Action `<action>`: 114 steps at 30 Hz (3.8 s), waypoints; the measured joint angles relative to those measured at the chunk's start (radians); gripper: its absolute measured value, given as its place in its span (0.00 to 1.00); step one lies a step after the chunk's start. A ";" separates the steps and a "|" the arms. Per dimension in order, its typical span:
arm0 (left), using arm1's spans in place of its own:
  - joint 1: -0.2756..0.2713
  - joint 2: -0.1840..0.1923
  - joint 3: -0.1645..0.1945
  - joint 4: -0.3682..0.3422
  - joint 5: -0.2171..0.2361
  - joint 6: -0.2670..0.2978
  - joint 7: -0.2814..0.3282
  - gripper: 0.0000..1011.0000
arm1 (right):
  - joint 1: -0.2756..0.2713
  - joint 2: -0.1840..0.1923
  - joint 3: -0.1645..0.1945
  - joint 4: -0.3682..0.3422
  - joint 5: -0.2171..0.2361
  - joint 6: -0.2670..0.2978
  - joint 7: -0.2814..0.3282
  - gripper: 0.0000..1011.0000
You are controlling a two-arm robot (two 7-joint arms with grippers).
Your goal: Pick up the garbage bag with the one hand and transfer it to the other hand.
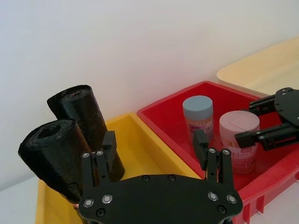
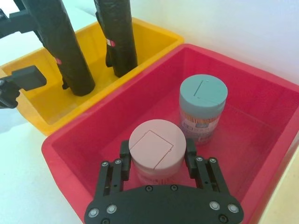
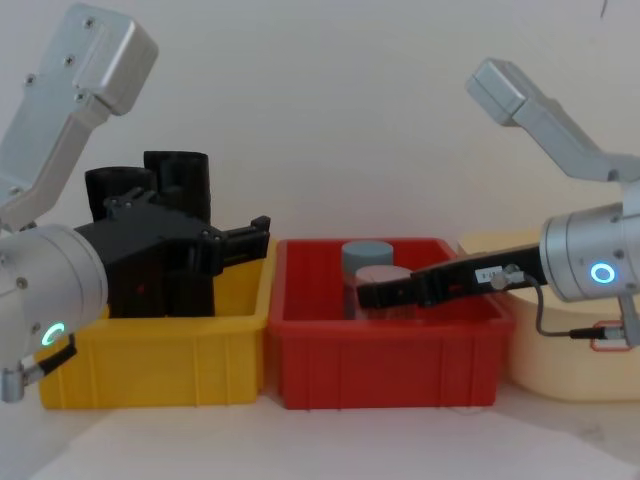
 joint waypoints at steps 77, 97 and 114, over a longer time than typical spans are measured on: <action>0.000 0.000 0.000 0.000 0.000 0.000 0.000 0.99 | -0.161 0.134 0.309 -0.234 -0.071 -0.050 -0.398 0.99; 0.038 -0.007 -0.052 -0.085 0.034 0.076 0.101 0.99 | -0.171 0.137 0.319 -0.230 -0.071 -0.045 -0.408 0.99; 0.166 -0.043 -0.160 -0.249 0.003 0.228 0.228 0.99 | -0.173 0.137 0.321 -0.229 -0.071 -0.044 -0.409 0.99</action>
